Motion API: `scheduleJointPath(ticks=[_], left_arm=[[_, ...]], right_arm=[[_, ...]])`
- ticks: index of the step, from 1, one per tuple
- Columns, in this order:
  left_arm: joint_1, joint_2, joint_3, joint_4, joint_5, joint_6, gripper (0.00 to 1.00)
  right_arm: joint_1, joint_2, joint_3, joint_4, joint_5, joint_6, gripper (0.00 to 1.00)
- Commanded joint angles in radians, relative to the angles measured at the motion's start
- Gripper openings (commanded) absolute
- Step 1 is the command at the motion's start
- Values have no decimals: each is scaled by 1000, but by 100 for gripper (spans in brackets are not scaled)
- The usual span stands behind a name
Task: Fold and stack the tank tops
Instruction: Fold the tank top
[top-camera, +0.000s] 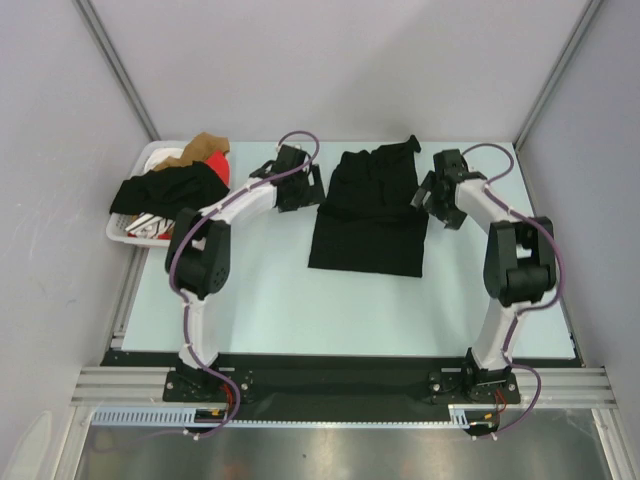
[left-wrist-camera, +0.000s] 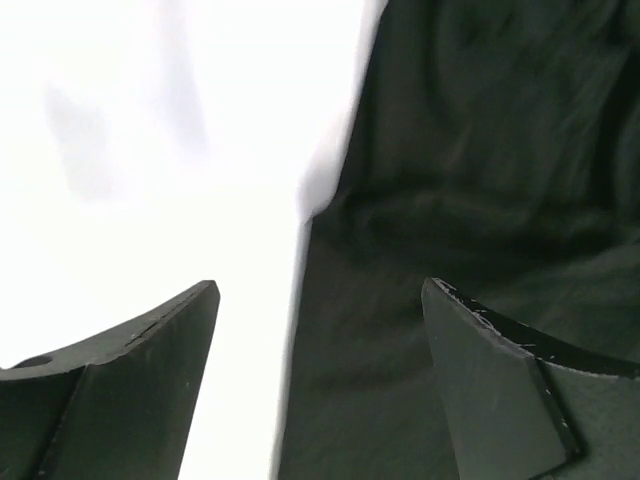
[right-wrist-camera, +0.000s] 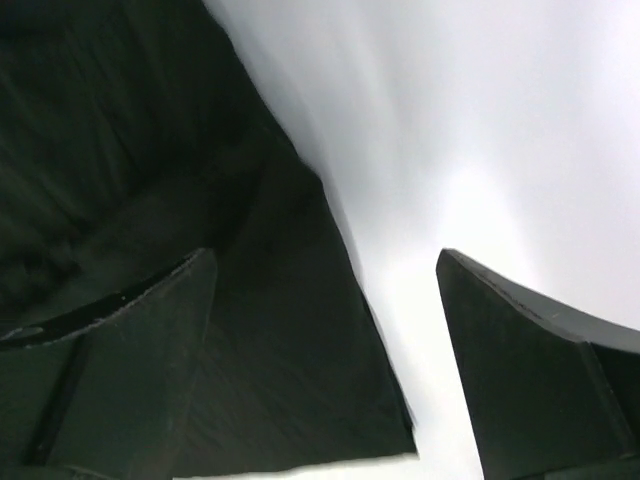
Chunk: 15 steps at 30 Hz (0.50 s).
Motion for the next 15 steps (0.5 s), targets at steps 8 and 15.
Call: scheduleJointPath(ticks=[8, 15], left_arm=[[-25, -352, -480, 189, 93, -7, 86], [-55, -360, -634, 237, 141, -24, 80]], right_arm=[[-1, -479, -551, 217, -205, -7, 74], [9, -594, -757, 281, -326, 26, 61]])
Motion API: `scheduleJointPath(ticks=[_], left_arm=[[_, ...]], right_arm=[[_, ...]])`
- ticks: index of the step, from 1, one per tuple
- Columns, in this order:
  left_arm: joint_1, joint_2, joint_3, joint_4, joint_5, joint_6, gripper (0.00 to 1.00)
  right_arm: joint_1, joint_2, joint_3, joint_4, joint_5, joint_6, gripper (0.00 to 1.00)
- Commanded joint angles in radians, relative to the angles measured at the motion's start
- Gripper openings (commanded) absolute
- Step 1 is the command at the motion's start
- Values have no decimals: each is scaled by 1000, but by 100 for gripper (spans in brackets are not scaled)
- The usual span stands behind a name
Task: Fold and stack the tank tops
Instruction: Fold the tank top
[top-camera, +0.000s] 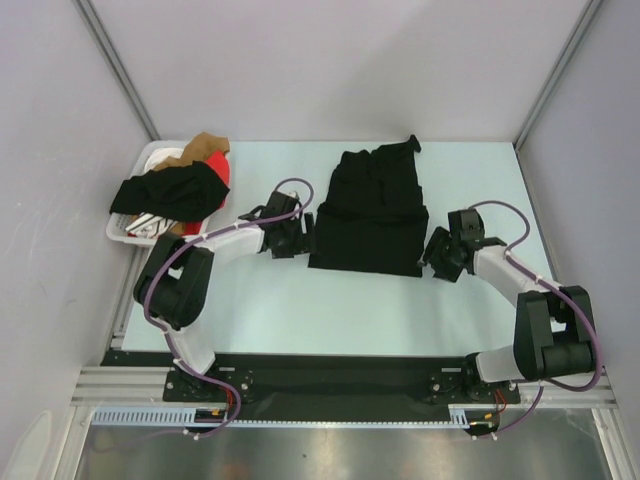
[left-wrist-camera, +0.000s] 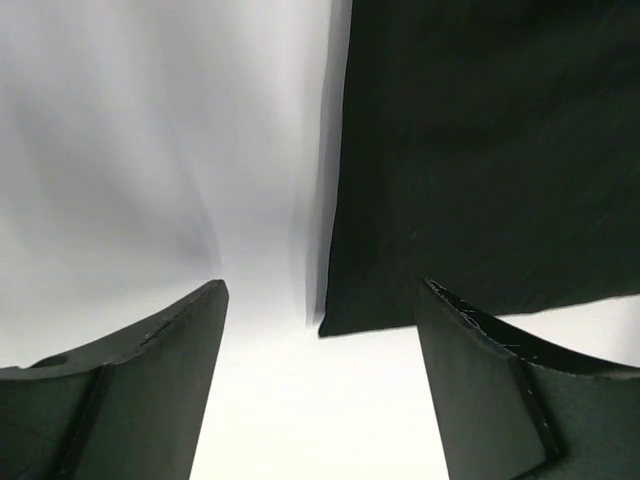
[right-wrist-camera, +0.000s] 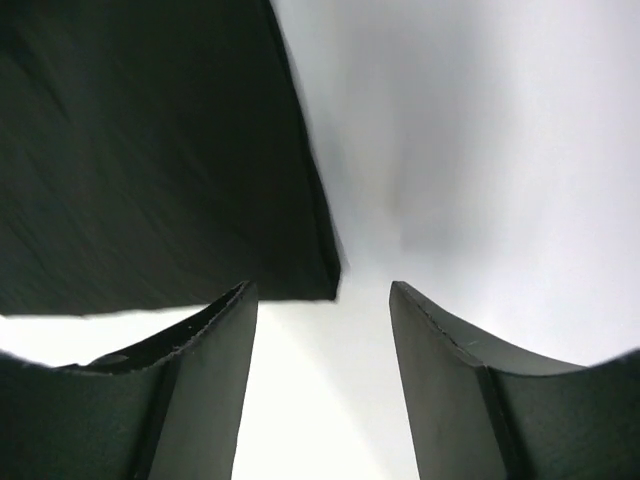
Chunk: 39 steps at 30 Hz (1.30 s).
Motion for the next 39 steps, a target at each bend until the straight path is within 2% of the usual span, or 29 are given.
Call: scheduleJointPath(ticks=[1, 8, 11, 15, 17, 19, 24, 27, 39], left_arm=[[-13, -31, -50, 85, 36, -15, 80], [-19, 5, -59, 113, 42, -20, 76], [-17, 29, -50, 110, 50, -25, 71], [-29, 38, -51, 108, 46, -29, 68], [-34, 35, -57, 108, 39, -32, 67], [-39, 34, -73, 114, 36, -34, 66], [-48, 40, -97, 116, 39, -45, 57], [-53, 25, -128, 122, 36, -55, 56], [-71, -46, -206, 119, 26, -71, 56]], right_arm=[[13, -56, -60, 88, -85, 20, 60], [50, 5, -65, 128, -73, 13, 58], [51, 52, -49, 132, -56, 9, 47], [59, 63, -43, 105, -5, 13, 43], [61, 51, -46, 93, 21, 13, 36], [62, 40, -51, 86, 36, 10, 36], [67, 33, -49, 67, 53, 3, 12], [68, 34, -48, 58, 67, 2, 0], [68, 23, -45, 27, 108, 9, 0]])
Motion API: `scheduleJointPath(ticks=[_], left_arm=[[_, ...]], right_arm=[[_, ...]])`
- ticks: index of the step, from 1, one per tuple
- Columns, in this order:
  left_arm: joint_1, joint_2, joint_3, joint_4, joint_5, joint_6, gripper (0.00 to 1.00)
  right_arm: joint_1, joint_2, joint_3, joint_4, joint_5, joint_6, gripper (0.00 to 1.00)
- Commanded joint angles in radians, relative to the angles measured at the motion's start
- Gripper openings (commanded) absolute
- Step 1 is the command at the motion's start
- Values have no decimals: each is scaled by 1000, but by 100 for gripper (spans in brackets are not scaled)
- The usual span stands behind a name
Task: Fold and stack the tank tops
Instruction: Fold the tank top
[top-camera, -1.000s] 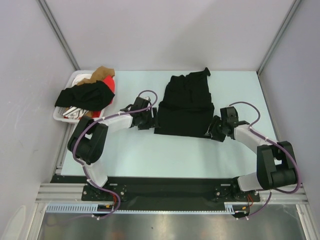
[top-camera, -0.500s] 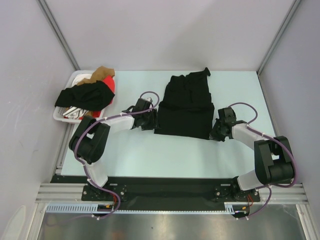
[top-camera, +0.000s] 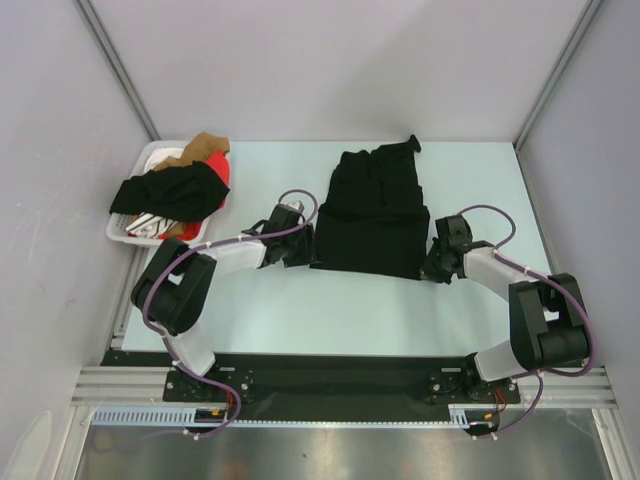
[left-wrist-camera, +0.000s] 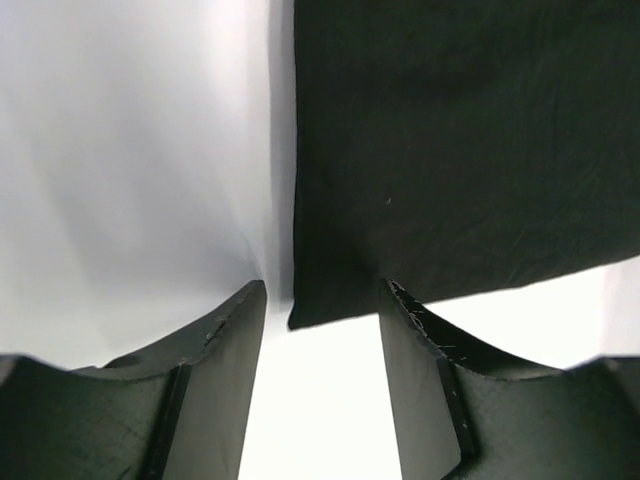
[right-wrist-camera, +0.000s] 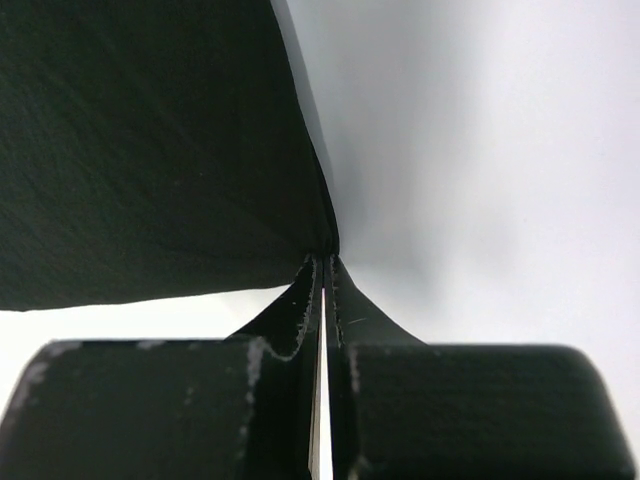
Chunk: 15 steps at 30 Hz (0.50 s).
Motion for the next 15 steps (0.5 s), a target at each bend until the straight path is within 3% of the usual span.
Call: scheduleJointPath(ticks=[1, 7, 10, 12, 15], left_arm=[[-14, -23, -54, -74, -12, -12, 55], [-17, -3, -64, -57, -12, -19, 46], [-24, 12, -54, -60, -27, -25, 33], [-28, 12, -57, -50, -35, -31, 19], [-28, 15, -44, -50, -24, -25, 10]], right_arm=[[1, -35, 29, -41, 51, 0, 0], [2, -49, 24, -47, 51, -3, 0], [4, -52, 27, -52, 51, -1, 0], [7, -55, 25, -53, 51, -1, 0], [7, -57, 35, -61, 48, -3, 0]])
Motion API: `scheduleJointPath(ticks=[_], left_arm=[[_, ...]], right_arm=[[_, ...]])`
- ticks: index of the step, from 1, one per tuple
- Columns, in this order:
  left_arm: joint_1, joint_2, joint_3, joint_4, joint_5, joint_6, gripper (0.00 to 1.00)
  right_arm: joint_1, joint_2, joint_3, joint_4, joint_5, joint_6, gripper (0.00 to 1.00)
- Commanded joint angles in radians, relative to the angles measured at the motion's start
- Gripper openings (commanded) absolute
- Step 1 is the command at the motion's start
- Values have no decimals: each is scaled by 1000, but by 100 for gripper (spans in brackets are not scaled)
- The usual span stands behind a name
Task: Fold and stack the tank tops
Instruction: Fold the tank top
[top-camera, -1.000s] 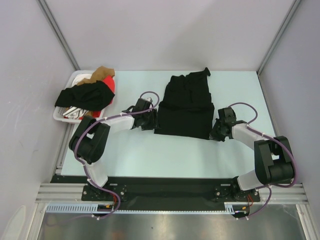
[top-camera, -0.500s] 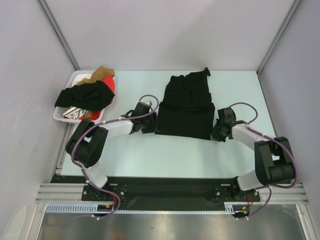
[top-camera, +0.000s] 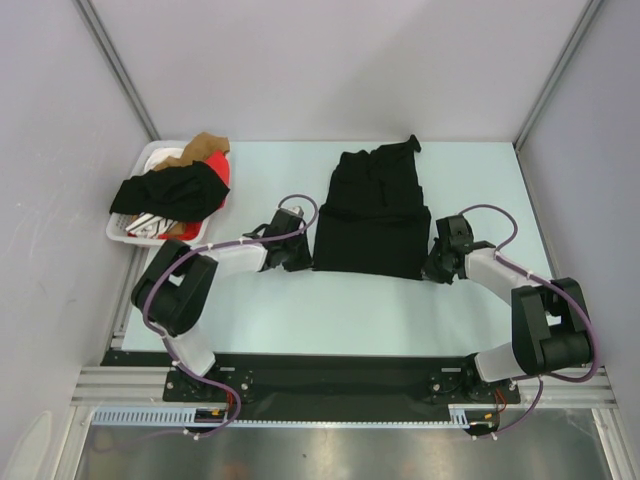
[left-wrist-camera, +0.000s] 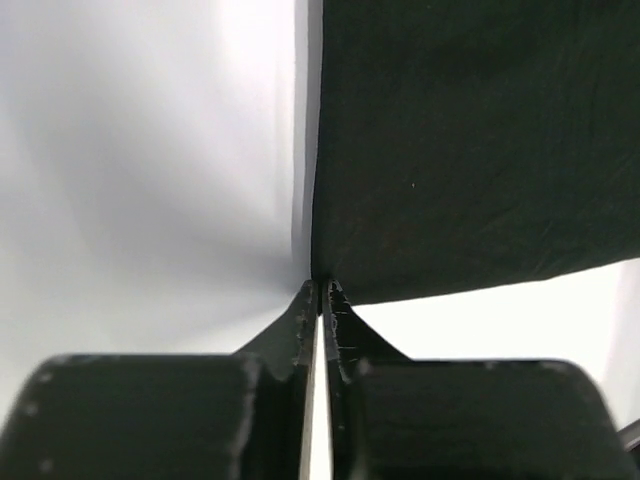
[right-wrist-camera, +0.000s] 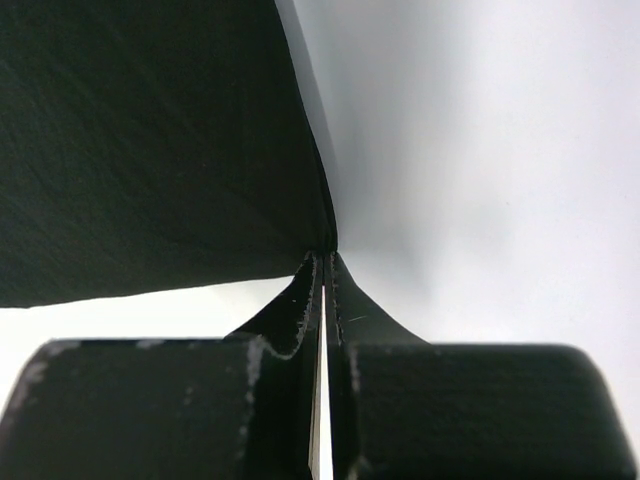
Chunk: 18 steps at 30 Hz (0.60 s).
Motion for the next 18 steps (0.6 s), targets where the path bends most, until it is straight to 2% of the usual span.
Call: scheduleJointPath(ticks=[1, 2, 4, 7, 8, 11, 13, 14, 17, 18], left_arm=[[-12, 28, 6, -57, -11, 8, 5], [-12, 28, 35, -69, -15, 13, 0], [-12, 17, 76, -109, -17, 22, 0], [-5, 0, 208, -207, -31, 42, 0], [-5, -7, 283, -231, -34, 47, 0], [-5, -81, 362, -317, -52, 59, 1], [-10, -135, 333, -317, -46, 57, 0], [-12, -193, 268, -313, -43, 54, 0], [-21, -250, 123, -258, -5, 18, 0], [-34, -274, 19, -208, 11, 4, 0]], right_arm=[[7, -29, 42, -39, 23, -4, 0], [7, -29, 60, -44, 23, -7, 0], [5, -20, 103, -74, 22, -22, 0], [-14, 10, 244, -150, 7, -44, 0], [-21, 18, 343, -174, -1, -60, 0], [-8, -11, 454, -278, 31, -68, 0], [-7, -75, 439, -305, 37, -65, 0], [-7, -95, 412, -308, 26, -62, 0], [-5, -190, 205, -311, -1, -15, 0], [-4, -218, 147, -294, -6, 16, 0]])
